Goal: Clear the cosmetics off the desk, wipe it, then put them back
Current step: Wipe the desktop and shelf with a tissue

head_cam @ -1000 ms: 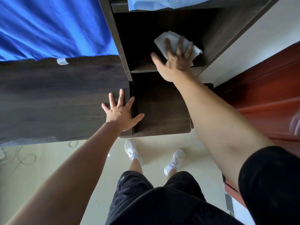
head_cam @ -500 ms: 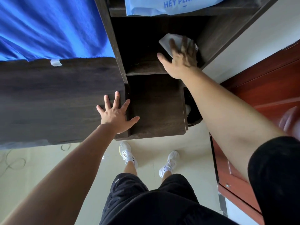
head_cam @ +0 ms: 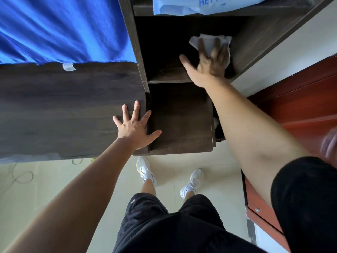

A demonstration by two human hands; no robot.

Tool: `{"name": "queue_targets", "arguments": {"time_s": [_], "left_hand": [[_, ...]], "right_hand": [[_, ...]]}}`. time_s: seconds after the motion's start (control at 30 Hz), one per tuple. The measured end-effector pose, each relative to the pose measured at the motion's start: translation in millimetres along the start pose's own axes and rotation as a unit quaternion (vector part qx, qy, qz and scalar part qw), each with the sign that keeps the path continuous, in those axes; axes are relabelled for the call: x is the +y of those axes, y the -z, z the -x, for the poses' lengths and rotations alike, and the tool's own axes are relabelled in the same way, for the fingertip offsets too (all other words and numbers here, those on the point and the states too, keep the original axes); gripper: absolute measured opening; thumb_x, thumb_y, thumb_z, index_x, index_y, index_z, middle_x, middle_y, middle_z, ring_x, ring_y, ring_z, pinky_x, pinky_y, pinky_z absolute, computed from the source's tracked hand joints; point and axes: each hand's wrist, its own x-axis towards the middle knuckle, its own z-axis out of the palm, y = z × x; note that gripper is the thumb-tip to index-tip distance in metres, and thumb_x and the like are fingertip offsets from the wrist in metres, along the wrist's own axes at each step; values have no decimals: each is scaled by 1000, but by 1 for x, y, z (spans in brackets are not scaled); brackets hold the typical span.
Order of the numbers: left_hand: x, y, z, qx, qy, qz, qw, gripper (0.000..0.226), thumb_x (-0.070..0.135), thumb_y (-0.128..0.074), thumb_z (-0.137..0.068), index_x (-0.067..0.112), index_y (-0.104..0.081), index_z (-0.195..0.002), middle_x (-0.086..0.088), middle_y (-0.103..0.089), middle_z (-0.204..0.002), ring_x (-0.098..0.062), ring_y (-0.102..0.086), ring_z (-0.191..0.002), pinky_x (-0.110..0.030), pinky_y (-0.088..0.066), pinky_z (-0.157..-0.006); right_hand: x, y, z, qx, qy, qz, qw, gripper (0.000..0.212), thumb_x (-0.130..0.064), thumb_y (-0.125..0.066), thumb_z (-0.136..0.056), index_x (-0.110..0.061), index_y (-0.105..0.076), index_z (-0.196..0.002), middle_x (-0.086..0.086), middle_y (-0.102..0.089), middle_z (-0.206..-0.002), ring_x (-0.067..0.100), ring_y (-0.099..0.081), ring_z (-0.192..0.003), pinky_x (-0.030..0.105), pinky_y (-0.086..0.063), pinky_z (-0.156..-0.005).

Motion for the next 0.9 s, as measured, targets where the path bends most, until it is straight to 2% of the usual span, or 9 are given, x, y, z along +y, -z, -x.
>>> {"name": "queue_targets", "arguments": {"time_s": [0.1,0.2,0.33,0.43,0.57,0.7,0.83,0.9], "left_hand": [[1,-2,1,-3,1,-1,1000,94,95,-14,-71,48,-5,-153,2,20,-163,-42,15,-148,-73,-8,-111],[1,0,1,-8,3,6,1000,97,95,-14,-68,48,-6,-152,4,20,-163,-42,14,-148,-73,-9,-110],[1,3,1,-15,2,9,1000,98,95,-11,-66,49,-6,-152,4,20,-163,-41,15,-149,-73,-9,-111],[1,4,1,-21,-1,4,1000,96,94,-12,-68,49,-6,-152,4,21,-163,-41,15,-149,-73,-9,-111],[0,5,1,-23,-2,-3,1000,92,92,-19,-72,49,-6,-153,3,22,-163,-42,16,-148,-73,-9,-112],[0,3,0,-27,6,0,1000,97,93,-19,-68,49,-2,-152,4,24,-162,-41,17,-148,-72,-8,-111],[1,3,0,-28,5,-1,1000,96,93,-20,-69,49,-2,-152,4,23,-162,-41,17,-148,-72,-8,-111],[0,3,0,-28,6,-3,1000,95,94,-19,-69,49,-2,-152,4,24,-162,-41,17,-148,-72,-8,-111]], "right_hand": [[-24,-15,29,0,85,12,996,90,-88,-17,-83,-40,-11,-159,15,6,-167,49,14,-149,60,9,-120],[-49,-33,62,-1,193,60,979,85,-82,-23,-87,-38,-14,-159,17,2,-167,52,9,-149,61,2,-121],[-29,-33,66,-11,270,96,958,80,-77,-27,-90,-40,-10,-159,14,5,-168,50,10,-150,63,-2,-120],[-11,-22,48,-16,233,98,967,86,-82,-31,-86,-43,-5,-158,12,10,-168,49,14,-149,64,1,-120],[-42,-17,39,-22,151,69,986,102,-92,-32,-75,-40,-3,-159,16,14,-166,54,17,-146,64,8,-118],[-66,-38,75,-10,236,95,967,99,-88,-37,-75,-39,-16,-158,18,6,-167,54,10,-147,65,1,-119],[-26,-45,85,2,285,109,952,93,-82,-38,-82,-40,-5,-159,15,6,-168,50,8,-150,64,-3,-120],[-4,-42,78,13,276,114,954,90,-82,-35,-84,-42,-6,-158,12,4,-168,49,6,-150,64,-2,-120]]}}
